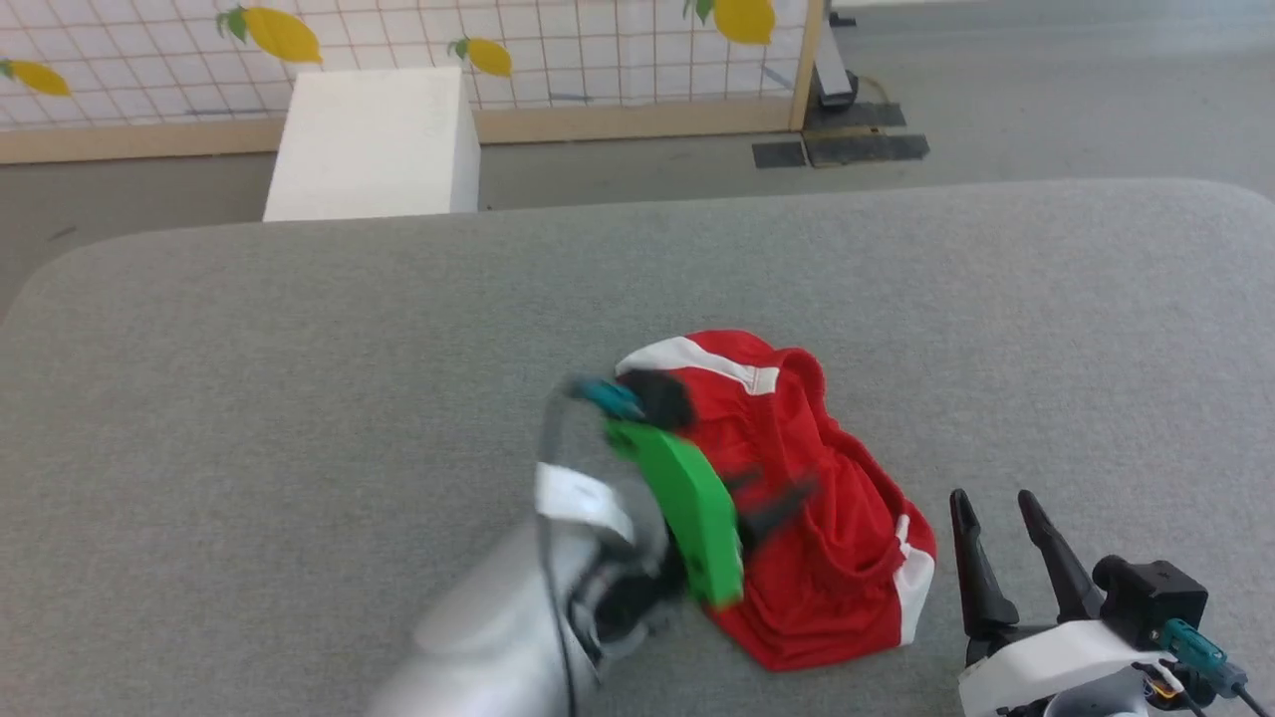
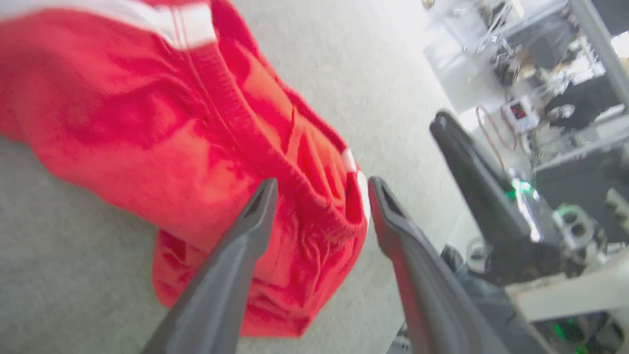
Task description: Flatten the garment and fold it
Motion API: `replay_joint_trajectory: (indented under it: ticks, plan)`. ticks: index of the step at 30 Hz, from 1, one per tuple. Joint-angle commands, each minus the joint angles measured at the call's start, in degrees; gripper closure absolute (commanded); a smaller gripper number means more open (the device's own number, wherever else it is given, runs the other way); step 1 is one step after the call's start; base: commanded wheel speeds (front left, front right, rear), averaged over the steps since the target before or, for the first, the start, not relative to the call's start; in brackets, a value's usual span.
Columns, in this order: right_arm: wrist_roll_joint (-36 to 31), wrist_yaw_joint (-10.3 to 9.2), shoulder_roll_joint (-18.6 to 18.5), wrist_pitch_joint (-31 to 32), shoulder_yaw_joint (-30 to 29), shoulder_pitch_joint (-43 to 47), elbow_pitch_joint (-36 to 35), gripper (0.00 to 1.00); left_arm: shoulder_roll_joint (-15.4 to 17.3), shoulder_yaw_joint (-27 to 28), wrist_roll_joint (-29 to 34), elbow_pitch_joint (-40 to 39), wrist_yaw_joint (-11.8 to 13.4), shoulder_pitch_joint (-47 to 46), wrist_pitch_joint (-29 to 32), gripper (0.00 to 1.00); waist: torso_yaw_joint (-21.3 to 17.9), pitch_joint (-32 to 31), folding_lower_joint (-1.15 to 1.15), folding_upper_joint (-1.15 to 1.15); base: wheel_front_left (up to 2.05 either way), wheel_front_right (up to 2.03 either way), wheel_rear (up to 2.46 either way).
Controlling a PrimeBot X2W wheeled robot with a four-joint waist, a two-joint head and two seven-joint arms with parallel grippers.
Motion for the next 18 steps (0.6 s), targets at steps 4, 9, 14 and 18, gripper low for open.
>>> replay_joint_trajectory:
  ticks: [4, 9, 14, 18]
  plan:
    - [0.3, -0.06, 0.0, -0.5, -0.2, 0.5, 0.6, 0.00, 3.9, 9.3, -0.5, -3.6, 2.7, -1.1, -11.8, 0.00, 1.6, -2.9, 0.00, 0.00, 0.00, 0.00, 0.00]
    - [0.5, -0.06, 0.0, -0.1, -0.4, 1.2, 0.7, 0.00, 10.8, 15.6, 5.4, -5.1, 7.9, 3.8, -27.0, 0.00, 2.4, -4.8, 0.00, 0.00, 0.00, 0.00, 0.00]
    - [0.6, -0.06, 0.0, 0.9, -0.5, 2.4, 0.3, 0.00, 16.1, 20.6, 10.7, -7.7, 12.2, 11.6, -33.1, 0.00, 3.2, -6.2, 0.00, 0.00, 0.00, 0.00, 0.00]
    - [0.7, -0.06, 0.0, 2.5, -1.0, 3.2, -0.3, 0.00, 17.4, 25.3, 17.1, -13.8, 14.9, 18.3, -33.5, 0.00, 4.4, -6.5, 0.00, 0.00, 0.00, 0.00, 0.00]
